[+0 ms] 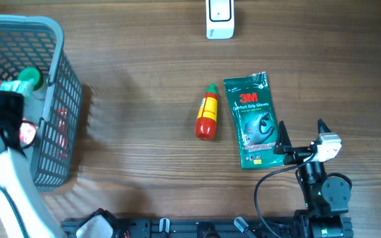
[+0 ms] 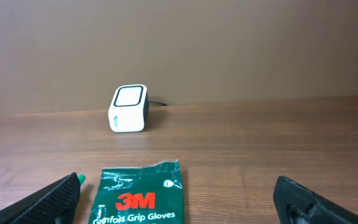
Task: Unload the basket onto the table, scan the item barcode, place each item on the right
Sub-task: 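Reach the left gripper into the basket and grasp the pale toilet tissue pack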
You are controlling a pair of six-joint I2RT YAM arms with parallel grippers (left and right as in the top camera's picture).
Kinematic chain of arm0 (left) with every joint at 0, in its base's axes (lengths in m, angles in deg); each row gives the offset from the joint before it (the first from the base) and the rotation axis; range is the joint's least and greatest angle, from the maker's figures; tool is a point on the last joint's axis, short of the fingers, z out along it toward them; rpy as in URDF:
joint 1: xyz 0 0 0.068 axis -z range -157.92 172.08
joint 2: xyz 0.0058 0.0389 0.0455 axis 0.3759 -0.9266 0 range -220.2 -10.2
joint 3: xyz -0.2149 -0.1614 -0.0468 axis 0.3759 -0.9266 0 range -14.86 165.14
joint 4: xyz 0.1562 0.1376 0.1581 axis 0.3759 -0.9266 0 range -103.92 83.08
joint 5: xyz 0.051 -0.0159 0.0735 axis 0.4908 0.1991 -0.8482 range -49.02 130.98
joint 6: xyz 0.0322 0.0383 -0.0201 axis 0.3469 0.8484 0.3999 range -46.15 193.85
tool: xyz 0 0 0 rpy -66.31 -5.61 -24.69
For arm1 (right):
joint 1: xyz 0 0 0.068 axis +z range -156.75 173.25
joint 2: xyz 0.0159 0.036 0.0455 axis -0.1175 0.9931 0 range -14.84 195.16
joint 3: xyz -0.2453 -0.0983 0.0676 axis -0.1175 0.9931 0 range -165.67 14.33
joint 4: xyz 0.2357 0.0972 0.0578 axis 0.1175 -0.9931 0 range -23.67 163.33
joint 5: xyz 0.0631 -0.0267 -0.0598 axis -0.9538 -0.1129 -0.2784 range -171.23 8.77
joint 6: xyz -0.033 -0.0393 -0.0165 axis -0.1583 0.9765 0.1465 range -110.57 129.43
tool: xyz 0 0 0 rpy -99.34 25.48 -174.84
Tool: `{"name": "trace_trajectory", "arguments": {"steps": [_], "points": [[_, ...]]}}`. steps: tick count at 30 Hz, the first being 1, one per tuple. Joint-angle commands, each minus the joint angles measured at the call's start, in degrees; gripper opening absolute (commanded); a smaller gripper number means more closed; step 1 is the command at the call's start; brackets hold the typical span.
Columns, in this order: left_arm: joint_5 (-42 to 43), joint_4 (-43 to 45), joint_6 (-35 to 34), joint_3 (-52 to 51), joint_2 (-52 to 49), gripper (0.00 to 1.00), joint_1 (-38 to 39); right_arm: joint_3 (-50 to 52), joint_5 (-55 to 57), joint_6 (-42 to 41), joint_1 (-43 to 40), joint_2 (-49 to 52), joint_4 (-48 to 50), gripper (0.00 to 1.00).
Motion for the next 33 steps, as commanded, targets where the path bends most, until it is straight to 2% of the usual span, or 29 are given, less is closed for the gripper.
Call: {"name": "trace_trajectory", "arguments": {"steps": [1,6,8,10,11,12,14,17,21,25,28,30,33], "points": [[4.90,-0.22,1.09,1.57,12.48,0.29,-0.09,0.04,-0.46,0.48,0.13,-0.50,0.17,1.00],[12.83,-4.90,-0.61,1.57,24.55,0.26,3.78,0.04,-0.46,0.48,0.13,-0.50,0.17,1.00],[12.98,-7.43,-0.55,1.57,27.28,0.25,6.49,0.04,-0.46,0.48,0.13,-0.50,0.17,1.00],[8.94,-9.94,-0.57,1.57,29.18,0.27,9.14,0.04,-0.46,0.48,0.13,-0.50,0.17,1.00],[5.62,-10.32,-0.57,1.57,29.55,0.34,9.90,0.04,-0.46,0.48,0.13,-0.50,0.17,1.00],[2.95,-10.19,-0.61,1.57,29.59,0.45,10.27,0.04,-0.46,0.50,0.13,-0.50,0.17,1.00],[-3.04,-7.72,-2.19,1.57,29.27,0.75,10.38,0.04,-0.46,0.48,0.13,-0.50,0.17,1.00],[-7.74,-0.44,-3.89,1.57,27.50,1.00,10.38,0.04,-0.46,0.48,0.13,-0.52,0.17,1.00],[-16.70,3.67,-11.54,1.57,23.02,1.00,10.38,0.04,-0.46,0.50,0.13,-0.50,0.17,1.00],[-16.96,4.79,-11.50,2.54,14.36,0.99,9.49,0.04,-0.46,0.50,0.13,-0.50,0.17,1.00],[-14.05,2.45,-10.88,4.57,6.01,1.00,8.33,0.04,-0.46,0.48,0.13,-0.50,0.17,1.00],[-8.37,-2.38,-10.88,7.48,-2.27,1.00,6.80,0.04,-0.46,0.48,0.13,-0.50,0.17,1.00],[-4.66,-7.61,-10.88,9.53,-8.41,0.99,4.81,0.04,-0.46,0.48,0.13,-0.50,0.17,1.00]]}}
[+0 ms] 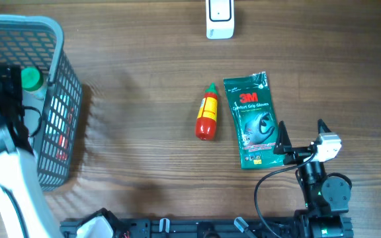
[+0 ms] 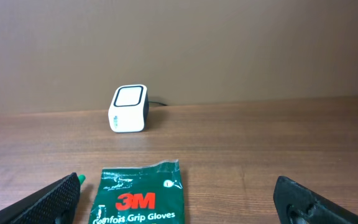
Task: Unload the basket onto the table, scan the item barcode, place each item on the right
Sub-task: 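Reach the left gripper into the basket and grasp the pale toilet tissue pack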
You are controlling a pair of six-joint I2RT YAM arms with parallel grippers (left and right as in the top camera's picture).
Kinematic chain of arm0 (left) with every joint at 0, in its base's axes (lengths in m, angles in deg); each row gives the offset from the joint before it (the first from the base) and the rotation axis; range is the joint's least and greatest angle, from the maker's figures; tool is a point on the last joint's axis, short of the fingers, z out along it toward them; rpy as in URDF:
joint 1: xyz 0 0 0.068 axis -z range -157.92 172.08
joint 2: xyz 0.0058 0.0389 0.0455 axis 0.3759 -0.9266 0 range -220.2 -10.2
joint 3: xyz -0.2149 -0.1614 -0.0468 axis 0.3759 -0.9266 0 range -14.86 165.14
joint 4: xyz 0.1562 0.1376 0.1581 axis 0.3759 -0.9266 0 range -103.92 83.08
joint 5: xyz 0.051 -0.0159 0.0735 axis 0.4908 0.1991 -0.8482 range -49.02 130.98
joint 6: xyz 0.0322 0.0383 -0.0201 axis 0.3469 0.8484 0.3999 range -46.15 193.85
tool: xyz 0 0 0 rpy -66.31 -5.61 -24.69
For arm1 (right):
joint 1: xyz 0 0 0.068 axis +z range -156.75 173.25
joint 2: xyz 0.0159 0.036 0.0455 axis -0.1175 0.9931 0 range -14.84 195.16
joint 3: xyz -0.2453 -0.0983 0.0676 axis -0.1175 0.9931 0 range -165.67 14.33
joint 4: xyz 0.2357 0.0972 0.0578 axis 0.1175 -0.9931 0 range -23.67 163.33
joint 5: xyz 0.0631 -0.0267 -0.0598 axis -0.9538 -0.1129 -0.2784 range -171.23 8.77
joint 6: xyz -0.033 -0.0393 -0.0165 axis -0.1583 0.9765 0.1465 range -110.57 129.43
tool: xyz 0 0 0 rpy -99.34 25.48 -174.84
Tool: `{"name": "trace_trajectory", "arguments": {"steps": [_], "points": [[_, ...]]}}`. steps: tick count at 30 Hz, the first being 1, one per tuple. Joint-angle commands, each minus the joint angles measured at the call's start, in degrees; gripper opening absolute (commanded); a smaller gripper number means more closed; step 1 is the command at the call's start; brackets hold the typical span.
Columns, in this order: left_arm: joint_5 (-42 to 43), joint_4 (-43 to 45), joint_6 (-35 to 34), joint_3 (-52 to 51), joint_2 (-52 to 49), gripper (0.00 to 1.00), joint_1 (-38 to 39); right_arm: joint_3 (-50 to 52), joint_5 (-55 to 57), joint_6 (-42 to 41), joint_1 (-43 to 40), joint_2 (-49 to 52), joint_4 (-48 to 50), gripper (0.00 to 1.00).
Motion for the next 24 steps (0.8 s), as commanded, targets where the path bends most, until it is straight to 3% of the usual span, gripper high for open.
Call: {"name": "trace_trajectory", "arguments": {"steps": [1,8,24], "points": [[5.99,-5.35,-0.52,3.61,-8.13,0.99,-3.06,0.04,-0.46,0.50,0.13,-0.50,0.17,1.00],[4.83,-16.37,3.50,3.43,-15.43,1.00,-5.62,0.04,-0.46,0.52,0.13,-0.50,0.17,1.00],[5.75,-15.93,5.46,2.99,-29.59,0.98,-5.53,0.04,-0.46,0.52,0.13,-0.50,0.17,1.00]]}}
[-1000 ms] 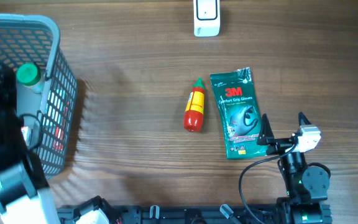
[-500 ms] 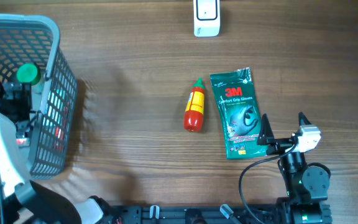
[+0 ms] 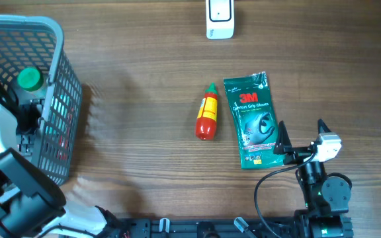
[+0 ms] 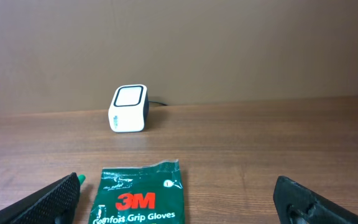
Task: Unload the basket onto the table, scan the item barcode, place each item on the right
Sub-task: 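Reach the left gripper into the basket and grasp the pale toilet tissue pack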
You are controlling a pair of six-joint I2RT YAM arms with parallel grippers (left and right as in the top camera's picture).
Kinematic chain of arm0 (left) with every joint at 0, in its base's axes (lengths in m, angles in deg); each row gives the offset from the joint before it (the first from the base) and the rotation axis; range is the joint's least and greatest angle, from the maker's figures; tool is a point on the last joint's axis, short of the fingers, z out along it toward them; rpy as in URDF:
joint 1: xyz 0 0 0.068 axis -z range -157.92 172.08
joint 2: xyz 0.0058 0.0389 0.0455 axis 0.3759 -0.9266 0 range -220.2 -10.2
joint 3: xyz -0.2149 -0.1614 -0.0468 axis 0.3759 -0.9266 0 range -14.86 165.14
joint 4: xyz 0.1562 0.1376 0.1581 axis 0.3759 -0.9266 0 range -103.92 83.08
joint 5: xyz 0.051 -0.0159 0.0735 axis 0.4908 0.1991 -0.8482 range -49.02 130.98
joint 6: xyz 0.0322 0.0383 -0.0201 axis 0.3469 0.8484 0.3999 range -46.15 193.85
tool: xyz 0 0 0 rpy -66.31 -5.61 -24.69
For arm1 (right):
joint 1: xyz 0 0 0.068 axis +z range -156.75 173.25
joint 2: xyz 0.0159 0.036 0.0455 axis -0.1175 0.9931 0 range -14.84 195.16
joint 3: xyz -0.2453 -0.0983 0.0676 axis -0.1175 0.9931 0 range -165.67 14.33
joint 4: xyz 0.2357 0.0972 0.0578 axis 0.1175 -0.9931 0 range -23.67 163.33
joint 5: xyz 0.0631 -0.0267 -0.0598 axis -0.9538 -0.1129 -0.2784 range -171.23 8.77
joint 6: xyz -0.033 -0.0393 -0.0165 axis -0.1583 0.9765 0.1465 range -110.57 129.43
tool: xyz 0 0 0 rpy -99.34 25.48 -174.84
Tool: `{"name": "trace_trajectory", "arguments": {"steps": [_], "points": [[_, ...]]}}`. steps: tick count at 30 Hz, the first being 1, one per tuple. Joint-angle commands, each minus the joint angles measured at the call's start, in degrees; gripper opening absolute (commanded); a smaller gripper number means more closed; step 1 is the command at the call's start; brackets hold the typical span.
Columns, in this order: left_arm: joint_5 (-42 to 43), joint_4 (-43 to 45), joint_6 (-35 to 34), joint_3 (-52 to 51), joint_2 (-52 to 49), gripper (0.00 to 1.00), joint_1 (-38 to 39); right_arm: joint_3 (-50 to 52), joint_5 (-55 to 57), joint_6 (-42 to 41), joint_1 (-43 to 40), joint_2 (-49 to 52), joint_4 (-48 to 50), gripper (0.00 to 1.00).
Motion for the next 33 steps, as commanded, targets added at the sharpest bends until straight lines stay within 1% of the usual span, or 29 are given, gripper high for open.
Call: {"name": "trace_trajectory", "arguments": {"steps": [1,3,4,6,7,8,10,11,12,14,15,19,23,28,33], "points": [[0.96,0.13,1.40,0.66,-2.03,0.97,-0.04,0.04,-0.46,0.48,0.13,-0.48,0.17,1.00],[1.18,0.13,1.40,0.66,-2.45,0.95,0.20,0.04,-0.46,0.50,0.13,-0.48,0.17,1.00],[1.16,0.15,1.40,0.66,-2.82,0.92,0.59,0.04,-0.46,0.50,0.13,-0.48,0.17,1.00],[1.14,0.55,1.40,0.66,-3.48,0.84,1.29,0.04,-0.46,0.50,0.13,-0.48,0.17,1.00],[1.14,0.76,1.40,0.66,-3.89,0.76,1.66,0.04,-0.46,0.48,0.13,-0.48,0.17,1.00],[1.14,1.03,1.42,0.63,-4.42,0.71,2.01,0.04,-0.46,0.48,0.13,-0.48,0.17,1.00],[1.14,1.86,1.40,-0.04,-5.35,0.65,2.69,0.04,-0.46,0.50,0.13,-0.48,0.17,1.00],[1.14,2.36,1.40,-0.85,-5.70,0.56,3.10,0.04,-0.46,0.50,0.13,-0.48,0.17,1.00],[1.14,2.80,1.40,-1.60,-5.79,0.39,3.43,0.04,-0.46,0.50,0.13,-0.48,0.17,1.00],[0.85,3.10,1.66,-2.78,-5.79,0.15,3.78,0.04,-0.46,0.48,0.13,-0.48,0.17,1.00],[0.44,2.84,2.47,-2.89,-5.79,0.04,3.76,0.04,-0.46,0.50,0.13,-0.48,0.17,1.00],[-1.38,2.27,7.85,-2.86,-4.83,0.04,3.58,0.04,-0.46,0.50,0.13,-0.48,0.17,1.00],[-5.40,-0.04,7.85,-1.20,0.48,0.04,2.47,0.04,-0.46,0.50,0.13,-0.48,0.17,1.00],[-5.31,-1.46,7.78,2.67,11.61,0.04,-0.33,0.04,-0.46,0.48,0.13,-0.48,0.17,1.00],[-5.33,-1.66,7.76,3.21,23.08,0.04,-1.51,0.04,-0.46,0.50,0.13,-0.48,0.17,1.00]]}}
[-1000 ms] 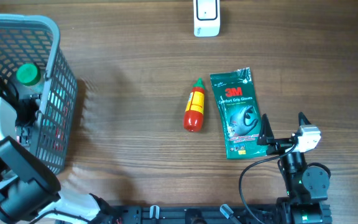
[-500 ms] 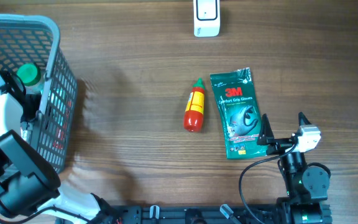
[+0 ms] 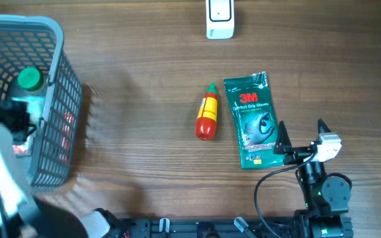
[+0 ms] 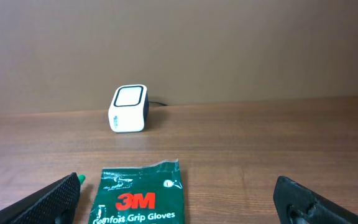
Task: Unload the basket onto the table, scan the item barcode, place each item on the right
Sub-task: 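Reach the left gripper into the basket and grasp the pale toilet tissue pack, then carry the tissue pack left of the bottle and release it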
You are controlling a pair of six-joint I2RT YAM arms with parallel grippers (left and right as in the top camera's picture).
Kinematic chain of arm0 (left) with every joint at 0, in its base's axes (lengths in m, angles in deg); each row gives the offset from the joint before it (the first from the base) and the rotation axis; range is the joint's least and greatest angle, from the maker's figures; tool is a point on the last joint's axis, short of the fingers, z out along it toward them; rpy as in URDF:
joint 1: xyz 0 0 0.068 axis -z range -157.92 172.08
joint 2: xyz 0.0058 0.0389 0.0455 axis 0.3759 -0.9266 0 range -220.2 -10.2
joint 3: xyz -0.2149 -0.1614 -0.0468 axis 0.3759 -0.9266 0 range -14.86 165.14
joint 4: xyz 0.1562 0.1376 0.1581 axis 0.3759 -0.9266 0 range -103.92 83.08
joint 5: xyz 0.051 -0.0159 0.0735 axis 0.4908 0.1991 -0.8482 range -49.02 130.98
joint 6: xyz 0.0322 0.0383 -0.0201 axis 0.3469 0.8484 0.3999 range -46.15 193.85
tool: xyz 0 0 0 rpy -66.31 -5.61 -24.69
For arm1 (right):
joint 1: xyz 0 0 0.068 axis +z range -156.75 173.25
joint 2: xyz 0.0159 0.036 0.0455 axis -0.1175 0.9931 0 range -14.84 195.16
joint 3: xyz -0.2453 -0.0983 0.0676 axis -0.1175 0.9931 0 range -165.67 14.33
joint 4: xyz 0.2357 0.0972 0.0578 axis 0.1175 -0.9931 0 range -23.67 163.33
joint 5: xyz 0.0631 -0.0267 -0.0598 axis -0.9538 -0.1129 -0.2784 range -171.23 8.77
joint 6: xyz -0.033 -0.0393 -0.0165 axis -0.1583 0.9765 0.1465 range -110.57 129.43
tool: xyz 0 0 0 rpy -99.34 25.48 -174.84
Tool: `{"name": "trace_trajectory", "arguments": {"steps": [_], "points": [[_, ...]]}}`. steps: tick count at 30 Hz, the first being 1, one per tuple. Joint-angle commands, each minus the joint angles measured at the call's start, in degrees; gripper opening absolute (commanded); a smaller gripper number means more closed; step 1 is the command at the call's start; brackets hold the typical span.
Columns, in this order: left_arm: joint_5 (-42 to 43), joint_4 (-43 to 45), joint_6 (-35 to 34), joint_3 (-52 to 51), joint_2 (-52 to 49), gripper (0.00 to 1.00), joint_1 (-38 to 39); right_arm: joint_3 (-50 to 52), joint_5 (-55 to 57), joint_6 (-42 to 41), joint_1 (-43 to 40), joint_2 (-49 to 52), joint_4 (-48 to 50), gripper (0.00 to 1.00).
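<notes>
The white barcode scanner (image 3: 219, 18) stands at the far table edge and shows in the right wrist view (image 4: 129, 109). A green 3M gloves pack (image 3: 251, 119) (image 4: 138, 193) lies flat at centre right. Beside it on the left lies a red sauce bottle (image 3: 207, 114) with a green tip. My right gripper (image 3: 301, 135) (image 4: 176, 196) rests open just behind the pack's near end, holding nothing. My left gripper (image 3: 15, 119) is down inside the grey basket (image 3: 63, 46); its fingers are hidden among the mesh.
The basket fills the left side and holds a green-capped bottle (image 3: 29, 79) and something red (image 3: 22, 149). A cable runs from the scanner's back.
My left arm has shifted inside the basket: it now lies along the left edge, with its black wrist a little nearer the front. The right arm, pack, bottle and scanner have not moved.
My left arm was over the basket beside the green-capped bottle. Then it was deeper, at the basket's far left. After that its wrist was in the basket's middle, and it is still in there now. Everything on the right stayed put throughout.
</notes>
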Motion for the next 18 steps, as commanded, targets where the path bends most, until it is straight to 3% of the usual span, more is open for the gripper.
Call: {"name": "trace_trajectory", "arguments": {"steps": [1,14,18], "points": [[-0.98,-0.26,1.27,1.86,10.12,0.04,-0.46,0.04,-0.46,0.50,0.13,-0.50,0.17,1.00],[2.08,1.07,0.85,1.86,31.04,0.04,-0.46,0.04,-0.46,0.50,0.13,-0.50,0.17,1.00],[9.03,2.67,0.90,1.86,35.89,0.04,-0.42,0.04,-0.46,0.52,0.13,-0.48,0.17,1.00]]}}
